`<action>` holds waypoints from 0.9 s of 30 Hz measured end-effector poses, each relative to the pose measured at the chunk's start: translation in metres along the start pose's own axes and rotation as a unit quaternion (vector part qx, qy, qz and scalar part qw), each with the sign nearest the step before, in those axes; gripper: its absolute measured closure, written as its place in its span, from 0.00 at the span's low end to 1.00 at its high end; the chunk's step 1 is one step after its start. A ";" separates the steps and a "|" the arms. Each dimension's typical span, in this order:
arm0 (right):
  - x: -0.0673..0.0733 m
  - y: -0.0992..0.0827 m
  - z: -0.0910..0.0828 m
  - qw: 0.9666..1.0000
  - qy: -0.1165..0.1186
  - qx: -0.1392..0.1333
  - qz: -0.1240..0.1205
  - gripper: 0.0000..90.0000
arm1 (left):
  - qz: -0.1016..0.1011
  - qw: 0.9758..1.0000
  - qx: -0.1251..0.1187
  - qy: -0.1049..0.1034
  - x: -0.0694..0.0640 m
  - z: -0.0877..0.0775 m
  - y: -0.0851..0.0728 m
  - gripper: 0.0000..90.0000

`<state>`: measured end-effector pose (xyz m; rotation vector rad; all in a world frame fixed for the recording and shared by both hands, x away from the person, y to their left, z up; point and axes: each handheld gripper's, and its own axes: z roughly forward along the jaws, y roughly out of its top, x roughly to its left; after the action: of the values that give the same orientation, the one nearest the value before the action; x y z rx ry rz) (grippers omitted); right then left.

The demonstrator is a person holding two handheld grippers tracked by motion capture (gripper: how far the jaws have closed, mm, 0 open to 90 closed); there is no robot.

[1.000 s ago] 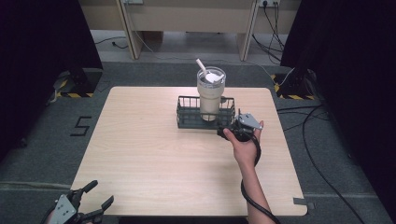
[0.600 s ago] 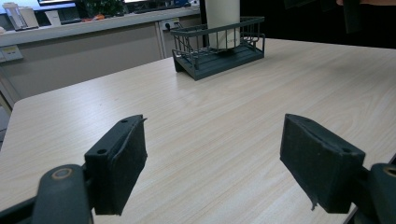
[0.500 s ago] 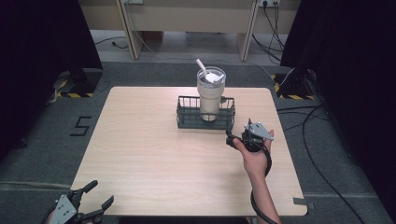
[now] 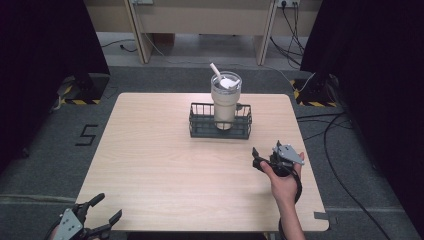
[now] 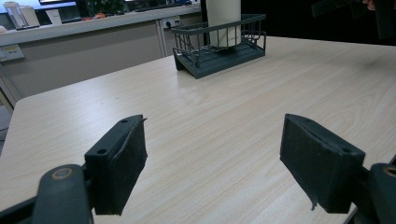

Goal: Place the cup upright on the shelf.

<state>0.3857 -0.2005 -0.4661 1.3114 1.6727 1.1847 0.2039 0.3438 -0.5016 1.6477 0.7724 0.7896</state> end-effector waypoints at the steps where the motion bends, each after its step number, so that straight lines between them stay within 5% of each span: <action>1: -0.001 -0.001 -0.002 1.000 0.000 0.001 0.002 0.13 | 0.000 1.000 0.000 0.000 0.000 0.000 0.000 0.25; 27: -0.016 -0.034 -0.030 1.000 -0.007 0.014 0.008 0.13 | 0.000 1.000 0.003 0.002 0.000 0.000 0.000 0.25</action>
<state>0.3505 -0.2258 -0.4882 1.3495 1.6766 1.1619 0.2042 0.3438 -0.5020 1.6508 0.7785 0.7920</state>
